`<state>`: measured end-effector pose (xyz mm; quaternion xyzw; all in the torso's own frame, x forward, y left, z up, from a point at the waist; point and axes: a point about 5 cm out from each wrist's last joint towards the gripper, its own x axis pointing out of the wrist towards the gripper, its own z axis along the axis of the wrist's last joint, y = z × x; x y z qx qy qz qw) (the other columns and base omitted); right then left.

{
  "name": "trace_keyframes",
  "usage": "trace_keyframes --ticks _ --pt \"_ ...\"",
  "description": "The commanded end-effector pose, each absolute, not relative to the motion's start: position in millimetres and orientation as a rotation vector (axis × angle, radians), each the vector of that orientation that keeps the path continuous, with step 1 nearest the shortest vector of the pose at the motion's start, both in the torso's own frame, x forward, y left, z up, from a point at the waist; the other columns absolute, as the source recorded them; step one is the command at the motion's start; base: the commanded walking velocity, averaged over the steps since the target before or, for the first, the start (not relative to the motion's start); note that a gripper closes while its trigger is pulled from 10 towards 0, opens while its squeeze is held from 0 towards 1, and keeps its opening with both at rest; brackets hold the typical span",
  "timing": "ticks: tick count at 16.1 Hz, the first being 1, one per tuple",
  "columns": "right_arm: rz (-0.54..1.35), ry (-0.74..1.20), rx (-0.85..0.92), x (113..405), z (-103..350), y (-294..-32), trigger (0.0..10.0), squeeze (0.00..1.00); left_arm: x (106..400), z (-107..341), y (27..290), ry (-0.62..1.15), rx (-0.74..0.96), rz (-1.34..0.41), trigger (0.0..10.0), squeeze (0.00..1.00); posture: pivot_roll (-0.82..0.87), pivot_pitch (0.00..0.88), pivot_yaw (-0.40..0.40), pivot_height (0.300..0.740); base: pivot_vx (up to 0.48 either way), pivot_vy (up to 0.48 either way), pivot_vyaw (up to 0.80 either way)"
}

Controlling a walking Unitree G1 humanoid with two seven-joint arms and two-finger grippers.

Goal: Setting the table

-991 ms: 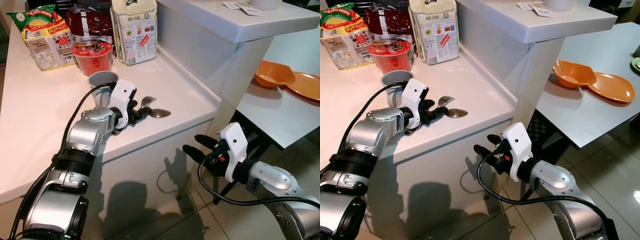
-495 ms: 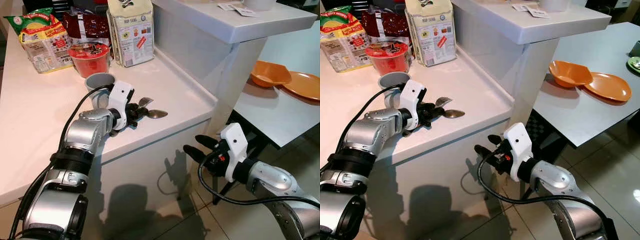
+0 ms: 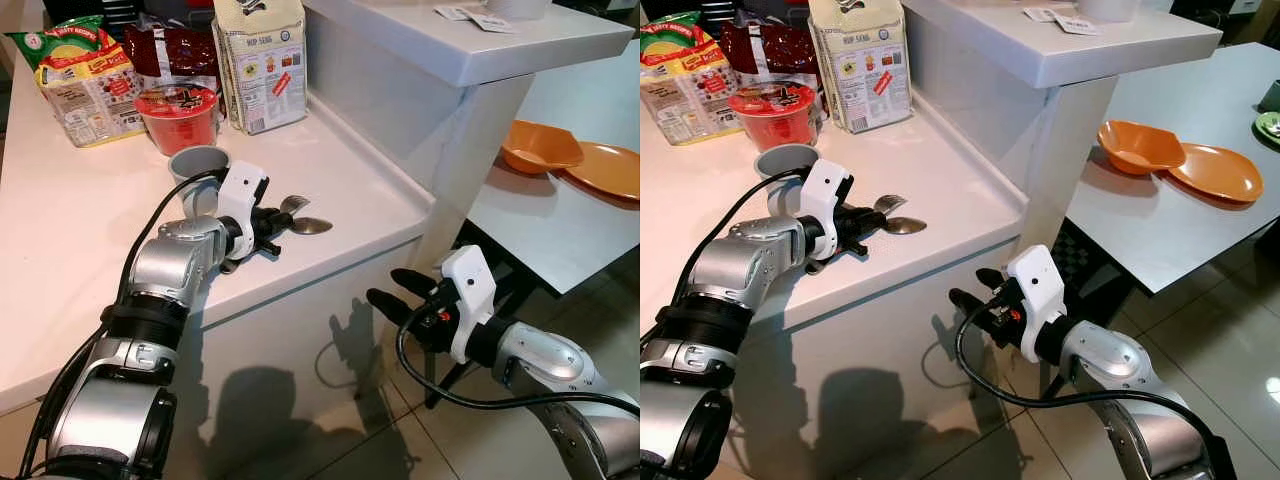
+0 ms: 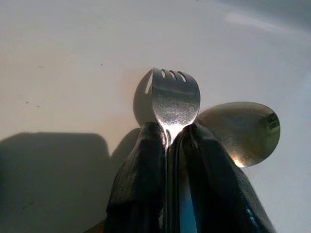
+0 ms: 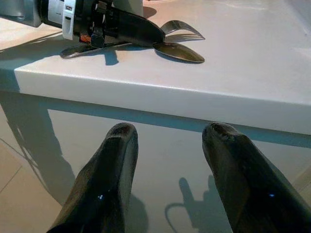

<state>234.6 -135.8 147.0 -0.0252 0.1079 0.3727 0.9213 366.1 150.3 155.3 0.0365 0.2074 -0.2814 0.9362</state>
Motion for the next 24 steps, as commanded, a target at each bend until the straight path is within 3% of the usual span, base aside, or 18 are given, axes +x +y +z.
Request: trace_keyframes --ticks 1,10,17,18,20,24 --pt "0.737 0.218 -0.062 236.8 147.2 -141.8 10.0 0.0 361.8 136.0 153.8 0.524 0.073 -0.549 0.0 0.0 0.01 0.0 -0.009 0.74 0.0 0.0 0.0" --pt "0.715 0.179 -0.049 244.4 153.1 -143.9 10.0 0.0 365.2 175.2 152.6 0.385 0.035 -0.564 0.0 0.0 0.02 0.0 -0.01 0.74 0.0 0.0 0.0" --pt "0.699 0.101 0.061 251.0 173.2 -140.8 10.0 0.0 330.6 223.9 150.2 0.22 0.038 -0.602 0.0 0.0 0.04 0.0 -0.021 0.74 0.0 0.0 0.0" --pt "0.69 0.096 0.081 252.1 174.0 -141.4 10.0 0.0 325.6 232.0 147.6 0.157 0.042 -0.588 10.0 0.0 0.05 0.0 -0.023 0.74 0.0 0.0 0.0" --pt "0.675 0.078 0.106 252.0 176.6 -140.5 10.0 0.0 317.4 237.9 147.3 0.078 0.113 -0.522 10.0 0.0 0.05 0.0 -0.018 0.74 0.0 0.0 0.0" --pt "0.623 0.024 0.187 246.7 186.5 -134.7 10.0 0.0 287.9 236.9 141.5 -0.048 0.101 -0.493 10.0 0.0 0.03 0.0 -0.017 0.74 0.0 0.0 0.0"
